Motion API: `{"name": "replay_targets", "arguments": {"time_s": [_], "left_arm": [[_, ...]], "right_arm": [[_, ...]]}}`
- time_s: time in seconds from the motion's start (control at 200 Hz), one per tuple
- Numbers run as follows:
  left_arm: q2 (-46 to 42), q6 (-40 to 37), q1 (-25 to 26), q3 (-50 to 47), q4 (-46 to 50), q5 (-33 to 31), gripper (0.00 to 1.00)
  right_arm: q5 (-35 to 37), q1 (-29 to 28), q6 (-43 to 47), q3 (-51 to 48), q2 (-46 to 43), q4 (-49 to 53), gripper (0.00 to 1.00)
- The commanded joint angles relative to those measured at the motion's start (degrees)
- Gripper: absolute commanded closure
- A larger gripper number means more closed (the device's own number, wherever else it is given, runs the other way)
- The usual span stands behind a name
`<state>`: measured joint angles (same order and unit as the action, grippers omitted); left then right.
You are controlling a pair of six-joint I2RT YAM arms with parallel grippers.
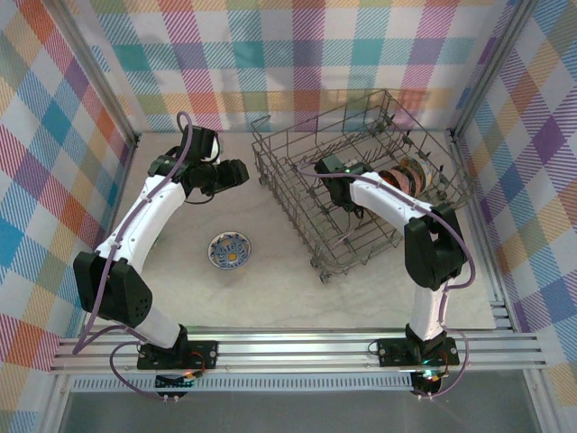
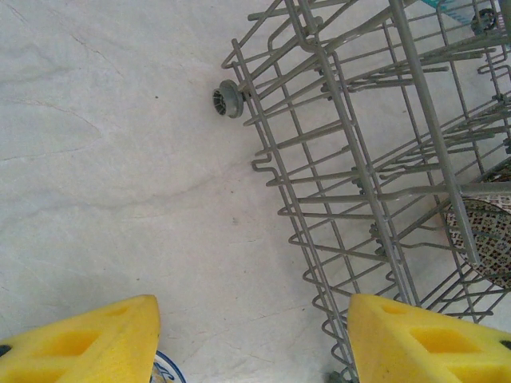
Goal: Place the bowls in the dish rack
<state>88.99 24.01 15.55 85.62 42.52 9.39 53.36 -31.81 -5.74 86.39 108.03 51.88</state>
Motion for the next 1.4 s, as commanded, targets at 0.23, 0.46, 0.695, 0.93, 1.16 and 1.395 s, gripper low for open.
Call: {"name": "replay_targets", "arguments": {"time_s": [0.23,0.46,0.695,0.93,1.16,1.395], "left_arm": [[-1.2,0.5,-0.3,-0.7,0.3,0.5,0.37],[-1.2,0.4,-0.3,-0.8,1.0,0.0,0.37],[-1.1,0.1,-0.3,-0.7,1.8,-0.7,0.36],[-0.9,0.0,-0.3,-0.8,2.3,-0.9,0.36],[-0.6,0.1,-0.3,-0.7,2.6,-0.9,0.36],[0.1,0.4,-0.4,-0.7,2.8,-0.6,0.36]], "right_arm": [[-4.4,-0.5,-3.1,0.6,-1.6,-4.7,0.74],[-5.3,-0.2,-5.4,0.9,0.4,-2.8,0.57],[-5.3,-0.1,-4.8,1.2,-1.3,-3.6,0.36],[-11.1,-0.1,-1.3,0.0,-4.1,-6.1,0.25],[-17.0,-0.2,2.2,-2.7,-6.4,-8.3,0.18],[-17.7,-0.2,4.0,-4.6,-7.6,-9.6,0.15]]}}
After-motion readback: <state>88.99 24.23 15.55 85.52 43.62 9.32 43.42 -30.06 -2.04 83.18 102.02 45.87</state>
